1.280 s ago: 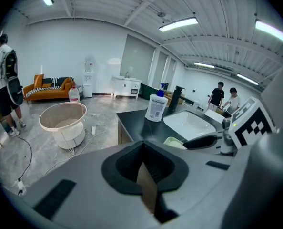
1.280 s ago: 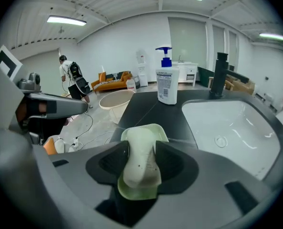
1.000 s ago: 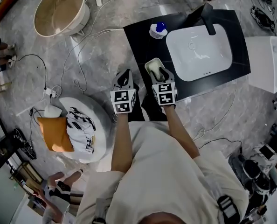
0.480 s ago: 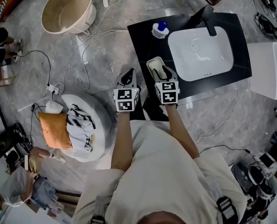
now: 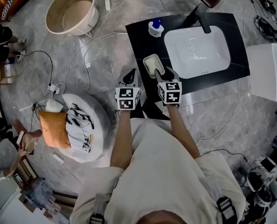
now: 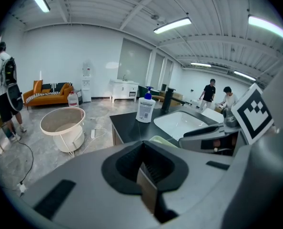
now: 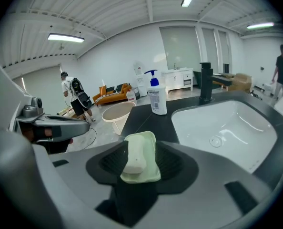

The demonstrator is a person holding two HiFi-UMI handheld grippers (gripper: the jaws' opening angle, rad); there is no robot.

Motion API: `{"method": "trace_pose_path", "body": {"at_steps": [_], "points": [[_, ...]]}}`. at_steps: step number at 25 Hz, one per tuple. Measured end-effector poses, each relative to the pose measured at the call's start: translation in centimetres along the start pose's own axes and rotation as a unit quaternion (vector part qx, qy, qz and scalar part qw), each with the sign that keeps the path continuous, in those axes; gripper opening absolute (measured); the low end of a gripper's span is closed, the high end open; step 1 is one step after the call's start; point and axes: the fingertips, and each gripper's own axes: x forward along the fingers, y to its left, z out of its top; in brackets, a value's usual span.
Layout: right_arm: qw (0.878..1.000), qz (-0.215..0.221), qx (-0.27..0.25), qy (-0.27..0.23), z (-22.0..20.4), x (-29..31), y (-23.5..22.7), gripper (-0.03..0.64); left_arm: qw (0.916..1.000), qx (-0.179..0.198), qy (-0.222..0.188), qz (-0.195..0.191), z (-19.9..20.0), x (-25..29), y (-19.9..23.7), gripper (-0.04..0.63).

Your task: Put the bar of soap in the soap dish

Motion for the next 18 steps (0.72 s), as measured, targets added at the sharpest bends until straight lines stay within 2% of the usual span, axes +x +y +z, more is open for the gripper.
{"method": "trace_pose_path", "body": {"at_steps": [5, 9, 18], "points": [[1.000, 0.007, 0.016, -0.015, 0.7, 0.2, 0.0, 0.170, 1.0000, 0.005, 0.000, -0.009, 0.1, 0.2, 0.4, 0.006], [0.999, 0.007, -0.001, -0.032, 1.3, -1.2, 0.3, 0.166, 0.9998, 0.012, -0.001, -0.018, -0.5, -0.6, -0.1, 0.006], [0.999, 0.019, 0.012, -0.045, 1.1, -2.2, 0.7, 0.133, 0.9990, 0.033, -0.005, -0.030, -0.2, -0.5, -0.9, 0.006]]}}
